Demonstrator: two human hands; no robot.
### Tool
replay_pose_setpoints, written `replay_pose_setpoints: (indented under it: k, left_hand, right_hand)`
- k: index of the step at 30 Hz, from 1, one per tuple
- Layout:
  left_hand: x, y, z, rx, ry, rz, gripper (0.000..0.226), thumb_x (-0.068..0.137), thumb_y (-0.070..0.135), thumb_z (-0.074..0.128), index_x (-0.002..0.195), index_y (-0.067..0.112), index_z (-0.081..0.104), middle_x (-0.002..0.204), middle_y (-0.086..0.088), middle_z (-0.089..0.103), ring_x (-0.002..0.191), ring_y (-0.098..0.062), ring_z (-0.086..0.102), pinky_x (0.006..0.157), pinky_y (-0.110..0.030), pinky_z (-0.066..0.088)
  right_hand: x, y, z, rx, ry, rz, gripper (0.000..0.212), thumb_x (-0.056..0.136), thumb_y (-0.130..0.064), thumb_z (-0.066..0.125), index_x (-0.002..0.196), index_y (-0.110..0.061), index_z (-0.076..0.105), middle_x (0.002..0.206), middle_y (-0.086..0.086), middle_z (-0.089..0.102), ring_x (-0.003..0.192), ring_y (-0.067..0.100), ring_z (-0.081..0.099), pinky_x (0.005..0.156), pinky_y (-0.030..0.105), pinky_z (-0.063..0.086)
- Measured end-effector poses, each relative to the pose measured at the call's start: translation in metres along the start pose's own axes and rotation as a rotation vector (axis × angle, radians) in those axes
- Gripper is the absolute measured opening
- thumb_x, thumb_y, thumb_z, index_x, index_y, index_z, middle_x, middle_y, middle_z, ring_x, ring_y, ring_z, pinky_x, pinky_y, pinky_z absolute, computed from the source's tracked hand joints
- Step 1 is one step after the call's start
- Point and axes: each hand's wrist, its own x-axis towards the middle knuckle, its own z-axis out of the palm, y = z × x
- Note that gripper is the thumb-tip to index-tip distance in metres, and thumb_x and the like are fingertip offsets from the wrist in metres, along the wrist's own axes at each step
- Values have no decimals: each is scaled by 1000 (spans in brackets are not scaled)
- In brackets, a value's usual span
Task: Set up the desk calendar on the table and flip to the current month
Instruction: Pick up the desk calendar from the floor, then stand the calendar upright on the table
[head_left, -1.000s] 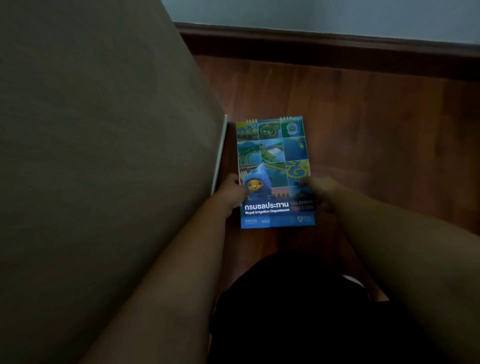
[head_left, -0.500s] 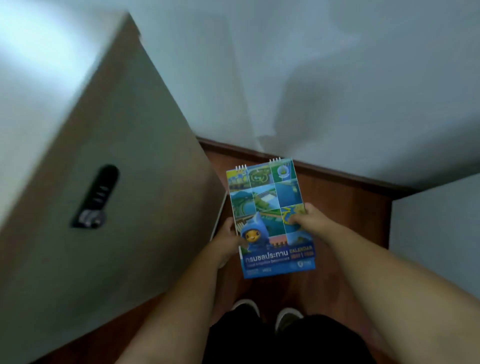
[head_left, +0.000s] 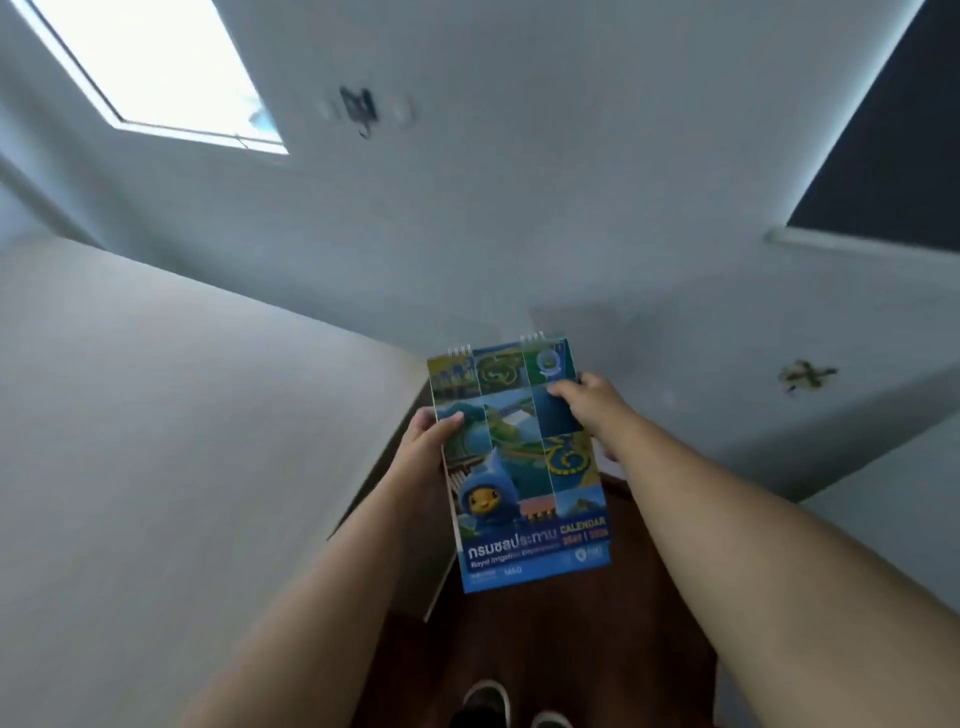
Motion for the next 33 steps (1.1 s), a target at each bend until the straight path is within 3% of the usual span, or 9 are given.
replay_pose_setpoints:
  k: [3,7,11,18,20,22,24,30,33]
  left_hand:
    - [-45,59,-9,88,6,143,16,96,19,52,108,8,55,89,-14,70,65,-20,73,54,-31,59]
    - [-109,107,-56,240,99,262,32,98,30,48,119,9,59,99,-8,71,81,-18,71,65,-25,58]
    - [-169,146,-112,221,273,380,32,99,34,45,116,10,59,96,-5,69,78,-16,69,60,-22,56]
    - [-257,193,-220,205,510,557,36,98,38,46,118,10,58,101,-5,70,93,-21,69,83,-35,56]
    - [-278,200,-259,206,577,565,39,97,40,47,122,11,55,104,-5,68,99,-23,67,83,-34,54]
    - [-294,204,-298,195,651,563,36,97,42,47,118,14,55,105,-3,67,101,-23,65,80,-33,52]
    - [-309,210,-337,187,717,557,32,97,42,46,113,16,55,103,-3,66,99,-21,63,79,-32,51]
    - [-339,212,-447,163,824,479,17,94,37,54,103,22,54,106,-4,64,108,-26,59,97,-42,46]
    - [-338,204,-483,154,816,448,27,92,33,56,114,18,52,113,-7,63,109,-25,59,89,-38,46]
  right_hand:
    - [-27,-61,20,-74,-34,-123,28,84,-24,59,107,-9,58,98,11,58,80,22,53,61,28,38]
    - [-72,-113,74,-127,-174,-279,23,80,-25,56,99,-12,53,96,11,56,76,21,49,60,29,37]
    - [-116,-154,145,-153,-342,-425,21,84,-25,57,100,-15,50,87,3,57,66,15,52,53,25,39]
    - [-185,-191,283,-159,-589,-563,26,83,-16,60,105,-21,47,88,2,61,65,14,58,38,18,40]
    - [-205,-194,328,-180,-643,-589,30,80,-17,62,106,-20,49,95,6,65,71,17,63,45,22,48]
    - [-220,-194,371,-225,-668,-628,36,73,-22,64,107,-20,50,103,10,67,83,24,68,64,36,59]
    - [-236,-191,414,-285,-676,-670,42,69,-25,63,108,-19,50,104,11,67,92,30,68,80,50,58]
    - [-278,-175,526,-394,-708,-691,37,77,-20,62,109,-15,45,99,11,62,87,28,61,80,48,55]
    - [-280,-163,562,-468,-692,-679,37,80,-19,61,113,-13,45,98,10,59,86,26,57,74,41,52]
